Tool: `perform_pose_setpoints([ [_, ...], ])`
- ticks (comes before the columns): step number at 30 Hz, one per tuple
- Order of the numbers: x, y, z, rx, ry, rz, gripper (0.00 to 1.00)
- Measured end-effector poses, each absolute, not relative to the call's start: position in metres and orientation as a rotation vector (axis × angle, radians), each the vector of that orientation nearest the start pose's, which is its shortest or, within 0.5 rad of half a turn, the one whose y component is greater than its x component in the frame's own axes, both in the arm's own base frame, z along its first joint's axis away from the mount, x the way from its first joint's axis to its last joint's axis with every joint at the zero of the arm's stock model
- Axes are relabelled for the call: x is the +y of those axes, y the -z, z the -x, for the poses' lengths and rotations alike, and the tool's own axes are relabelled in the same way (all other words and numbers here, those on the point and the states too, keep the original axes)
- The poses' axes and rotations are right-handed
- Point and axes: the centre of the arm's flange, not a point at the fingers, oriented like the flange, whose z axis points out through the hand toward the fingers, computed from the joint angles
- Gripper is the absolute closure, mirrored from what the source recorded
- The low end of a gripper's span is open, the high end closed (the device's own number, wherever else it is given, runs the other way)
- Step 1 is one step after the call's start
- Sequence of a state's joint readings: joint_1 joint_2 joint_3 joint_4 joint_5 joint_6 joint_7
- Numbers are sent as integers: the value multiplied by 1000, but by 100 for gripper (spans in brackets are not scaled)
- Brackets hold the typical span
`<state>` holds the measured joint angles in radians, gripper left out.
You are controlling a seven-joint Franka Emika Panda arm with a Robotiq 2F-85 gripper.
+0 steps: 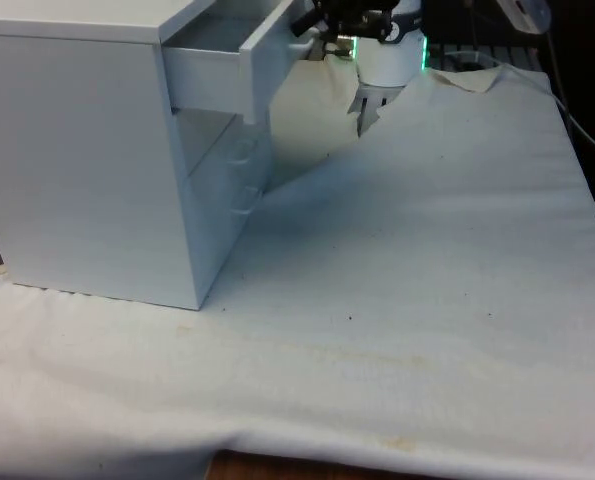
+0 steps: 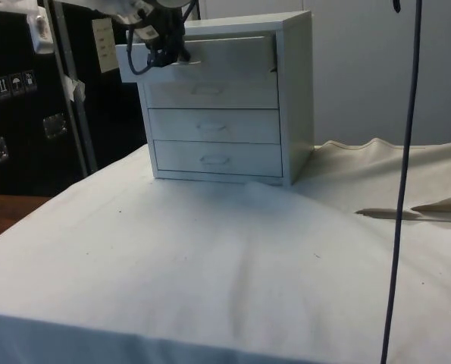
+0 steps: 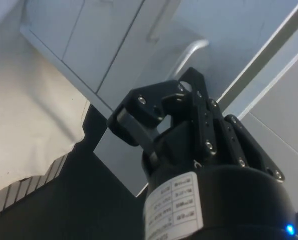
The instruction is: Open the drawer, then close it.
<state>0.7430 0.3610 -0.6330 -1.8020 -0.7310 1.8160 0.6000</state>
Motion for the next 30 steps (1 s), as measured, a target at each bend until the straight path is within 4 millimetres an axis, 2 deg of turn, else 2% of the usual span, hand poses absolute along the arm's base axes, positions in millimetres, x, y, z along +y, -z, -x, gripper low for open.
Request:
perform_pose_setpoints([
  [30,-19,-397,-610,-301,-64,-2191,100],
])
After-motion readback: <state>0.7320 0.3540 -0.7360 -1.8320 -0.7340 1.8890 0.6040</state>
